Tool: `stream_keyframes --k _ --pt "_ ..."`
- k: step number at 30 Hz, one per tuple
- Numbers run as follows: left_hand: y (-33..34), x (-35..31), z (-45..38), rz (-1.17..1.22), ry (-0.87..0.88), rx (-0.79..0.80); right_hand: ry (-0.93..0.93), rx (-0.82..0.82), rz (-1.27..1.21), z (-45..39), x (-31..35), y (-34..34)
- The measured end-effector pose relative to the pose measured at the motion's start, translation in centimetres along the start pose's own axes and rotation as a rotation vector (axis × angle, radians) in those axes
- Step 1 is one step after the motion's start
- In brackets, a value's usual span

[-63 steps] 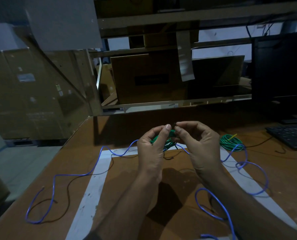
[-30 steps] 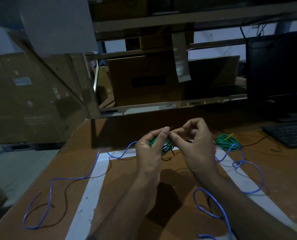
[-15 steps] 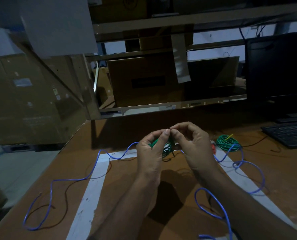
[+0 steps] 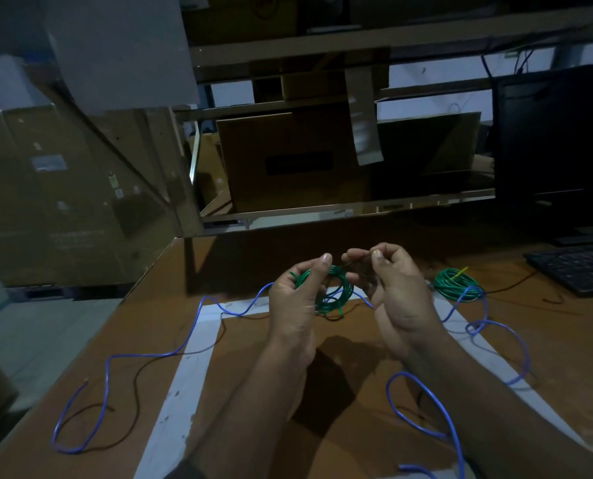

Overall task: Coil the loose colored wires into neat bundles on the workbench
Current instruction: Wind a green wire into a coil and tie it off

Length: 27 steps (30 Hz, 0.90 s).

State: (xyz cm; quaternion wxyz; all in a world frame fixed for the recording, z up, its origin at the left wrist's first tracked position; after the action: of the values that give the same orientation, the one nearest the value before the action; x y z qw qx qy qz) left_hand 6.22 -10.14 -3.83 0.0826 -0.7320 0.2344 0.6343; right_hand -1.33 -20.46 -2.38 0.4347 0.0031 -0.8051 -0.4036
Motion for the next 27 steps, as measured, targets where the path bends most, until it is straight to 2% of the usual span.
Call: stream_keyframes --k 3,10,13,17,22,27 --pt "0.0 0.2 -0.1 0.025 0.018 0.039 0.046 -0.010 -0.105 0.0 0.4 0.0" --pt "-1.2 0.2 -1.2 0.140 -0.032 -0.084 0.062 0.095 0.010 0.7 -0.6 1.1" --pt "-1.2 0.3 -1.3 0.118 -0.017 -0.079 0.106 0.115 0.034 0.7 -0.3 0.9" --pt "-0.7 1.2 -1.1 0.053 -0.006 -0.019 0.053 0.108 0.296 0.5 0.3 -0.1" --pt "-0.8 1.5 -1.6 0.095 -0.026 -0.041 -0.063 0.184 0.698 0.1 -0.4 -0.9" --pt "-0.3 1.9 -1.1 0.105 -0.027 0.015 -0.105 0.216 0.761 -0.2 0.0 -1.5"
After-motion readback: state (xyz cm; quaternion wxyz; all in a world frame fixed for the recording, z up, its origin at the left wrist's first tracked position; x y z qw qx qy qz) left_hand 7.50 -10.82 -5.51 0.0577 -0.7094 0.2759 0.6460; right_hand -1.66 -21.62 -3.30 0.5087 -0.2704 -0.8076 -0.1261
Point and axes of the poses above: each hand's wrist, its own z-axis away from the middle knuckle, its own y-axis out of the palm, x = y × z, the point moved 1 cm from there along -z, towards the middle knuckle, and after that the axes turned 13 degrees about -z, right-handed, at the moved point
